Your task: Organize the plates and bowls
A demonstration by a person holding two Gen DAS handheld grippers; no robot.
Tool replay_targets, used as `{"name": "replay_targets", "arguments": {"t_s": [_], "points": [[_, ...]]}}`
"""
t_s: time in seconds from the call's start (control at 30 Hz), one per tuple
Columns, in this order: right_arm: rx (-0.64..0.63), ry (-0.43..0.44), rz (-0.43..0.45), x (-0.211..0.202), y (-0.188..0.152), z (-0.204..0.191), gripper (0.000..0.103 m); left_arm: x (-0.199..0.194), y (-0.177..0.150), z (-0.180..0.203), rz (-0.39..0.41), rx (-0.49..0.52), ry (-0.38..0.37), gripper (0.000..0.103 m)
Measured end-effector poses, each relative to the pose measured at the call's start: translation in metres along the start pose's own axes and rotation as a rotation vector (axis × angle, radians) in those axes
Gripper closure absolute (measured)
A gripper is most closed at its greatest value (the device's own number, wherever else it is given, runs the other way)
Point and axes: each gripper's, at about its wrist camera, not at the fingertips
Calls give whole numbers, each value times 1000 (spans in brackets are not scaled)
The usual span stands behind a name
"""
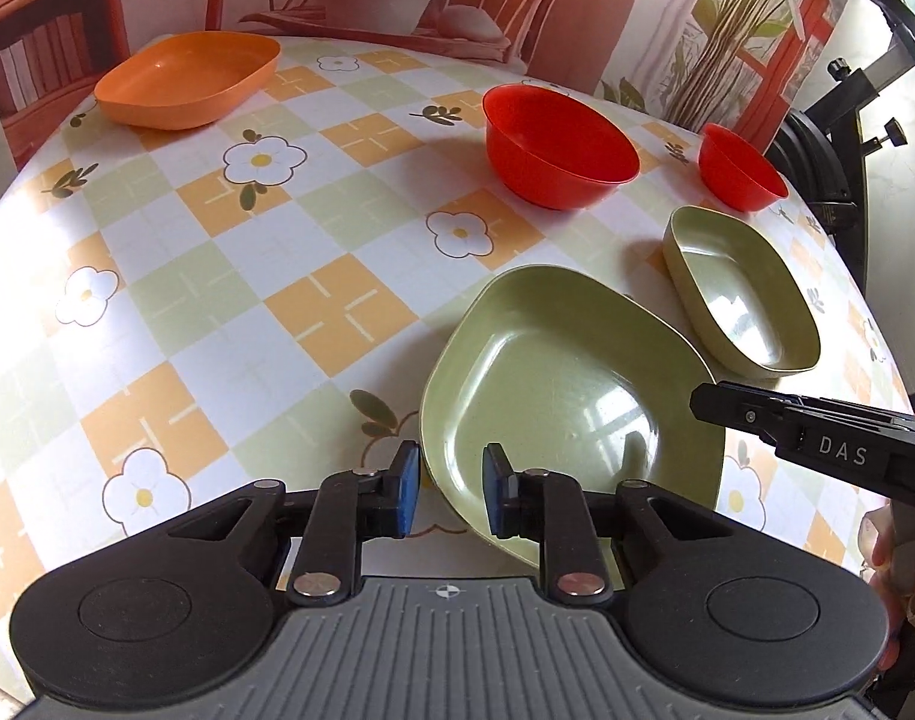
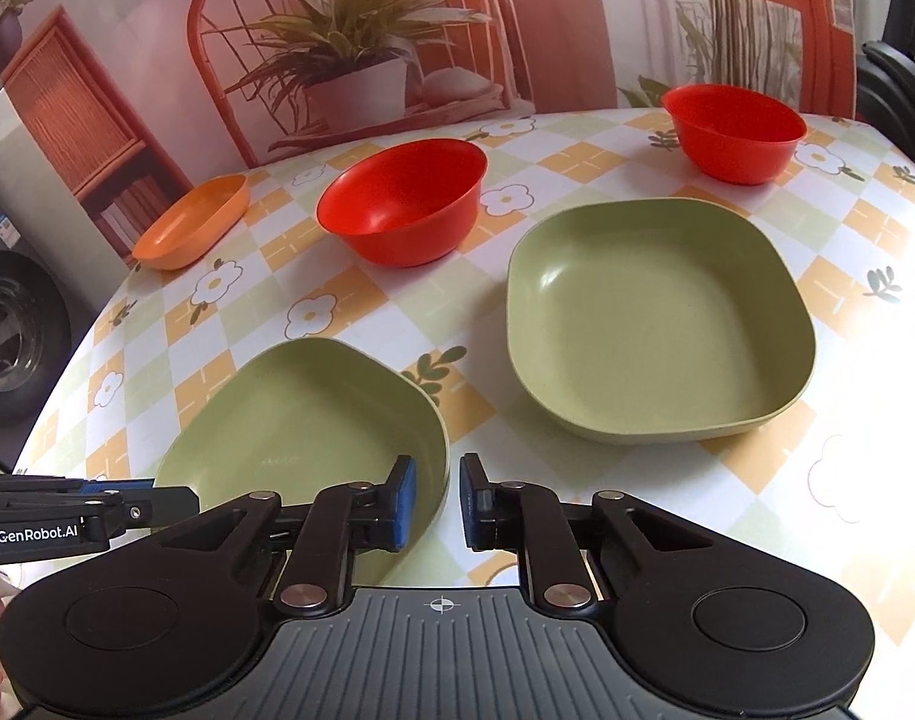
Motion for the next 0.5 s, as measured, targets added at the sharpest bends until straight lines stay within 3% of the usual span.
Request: {"name": "replay_targets", "arguments": {"t_s": [0.23,0.5], "points": [[12,0,-14,3,-1,-1,93,-1,-1,-3,11,-8,8,91],[12,7,12,-5,0,-7,96,-8,5,-6,24,-15,21,91]]}}
Point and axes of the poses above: each gripper's, at about its wrist camera, not at the fingertips, and x roughly the way its jaws point, z to its right, y to its top, and after that the axes turned 6 degrees about -y, right-handed
